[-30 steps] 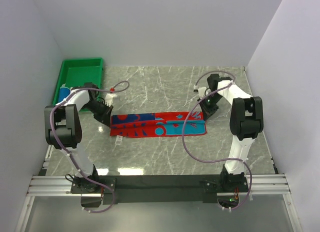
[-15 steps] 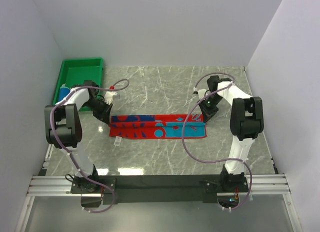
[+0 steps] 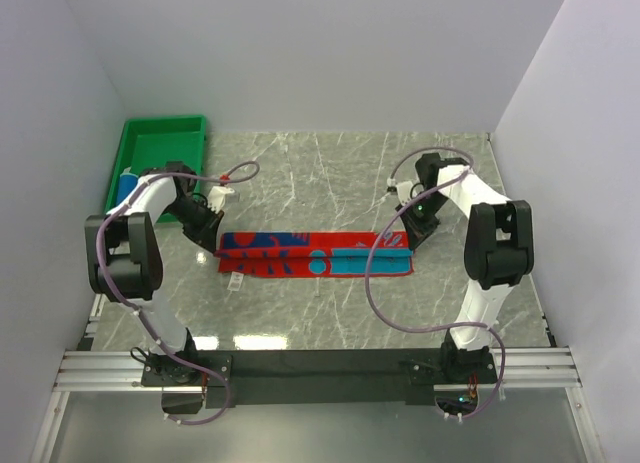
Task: Roll the towels
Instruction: Fold the towel
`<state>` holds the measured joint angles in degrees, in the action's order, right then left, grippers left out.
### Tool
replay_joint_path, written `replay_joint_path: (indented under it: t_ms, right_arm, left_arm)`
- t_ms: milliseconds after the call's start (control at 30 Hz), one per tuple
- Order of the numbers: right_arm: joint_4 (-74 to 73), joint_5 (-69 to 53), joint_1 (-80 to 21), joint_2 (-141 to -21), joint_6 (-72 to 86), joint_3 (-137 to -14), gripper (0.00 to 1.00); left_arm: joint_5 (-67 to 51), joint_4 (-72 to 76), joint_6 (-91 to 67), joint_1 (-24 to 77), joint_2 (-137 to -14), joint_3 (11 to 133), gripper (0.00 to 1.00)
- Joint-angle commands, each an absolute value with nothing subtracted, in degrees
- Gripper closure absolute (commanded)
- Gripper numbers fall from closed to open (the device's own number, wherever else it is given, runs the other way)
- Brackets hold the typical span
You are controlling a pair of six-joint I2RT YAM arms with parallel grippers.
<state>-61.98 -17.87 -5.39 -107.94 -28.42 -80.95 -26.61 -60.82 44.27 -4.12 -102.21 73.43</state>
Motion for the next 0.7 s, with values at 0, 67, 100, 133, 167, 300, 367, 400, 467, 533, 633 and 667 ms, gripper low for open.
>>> replay_joint_path:
  t_ms: [0, 67, 100, 133, 167, 300, 367, 400, 467, 533, 633, 667]
  right_arm:
    - [-61.8, -16.0, -6.1, -107.9, -29.1, -78.2, 1.00]
    - [-60.5, -16.3, -7.0, -109.8, -28.2, -77.3, 1.00]
    - [-60.3, -16.6, -7.4, -110.4, -27.8, -77.0, 1.00]
    - [-59.9, -16.8, -7.8, -111.0, -27.2, -76.8, 1.00]
    - [-59.2, -16.9, -8.1, -111.7, -26.9, -76.4, 1.00]
    - [-57.7, -15.9, -9.3, -112.1, -26.0, -75.5, 1.00]
    - [-57.7, -15.8, -9.5, -112.5, -25.8, -75.5, 1.00]
    - [-57.6, -15.3, -9.4, -112.4, -25.8, -75.5, 1.00]
    - [-57.3, -15.0, -9.4, -112.1, -25.6, -75.5, 1.00]
    - [-57.4, -14.7, -9.4, -112.1, -25.4, -75.6, 1.00]
    - [-58.2, -14.7, -9.4, -111.5, -25.4, -77.0, 1.00]
    - [-58.4, -14.8, -9.5, -111.2, -25.4, -77.4, 1.00]
  left_arm:
    - [-24.6, -61.9, 46.1, -4.4, -100.5, 71.6, 0.99]
    - [-24.4, -59.9, 44.9, -4.3, -101.6, 70.8, 0.99]
    - [-24.2, -58.8, 44.5, -4.2, -101.9, 69.4, 0.99]
    - [-23.5, -57.9, 43.4, -4.1, -102.4, 68.9, 0.99]
    - [-23.4, -57.0, 42.9, -4.1, -103.4, 68.6, 0.99]
    - [-23.4, -54.1, 40.6, -4.1, -104.9, 67.9, 1.00]
    - [-23.2, -54.0, 40.3, -4.1, -105.2, 68.1, 0.99]
    - [-23.1, -54.1, 40.3, -4.1, -105.4, 68.2, 0.99]
    - [-22.9, -54.3, 40.6, -4.1, -105.5, 68.3, 1.00]
    - [-22.9, -54.5, 40.7, -4.1, -105.5, 68.4, 0.99]
    - [-23.2, -55.4, 40.9, -4.1, -104.9, 69.5, 1.00]
    - [-23.1, -55.7, 41.0, -4.1, -104.3, 70.6, 1.00]
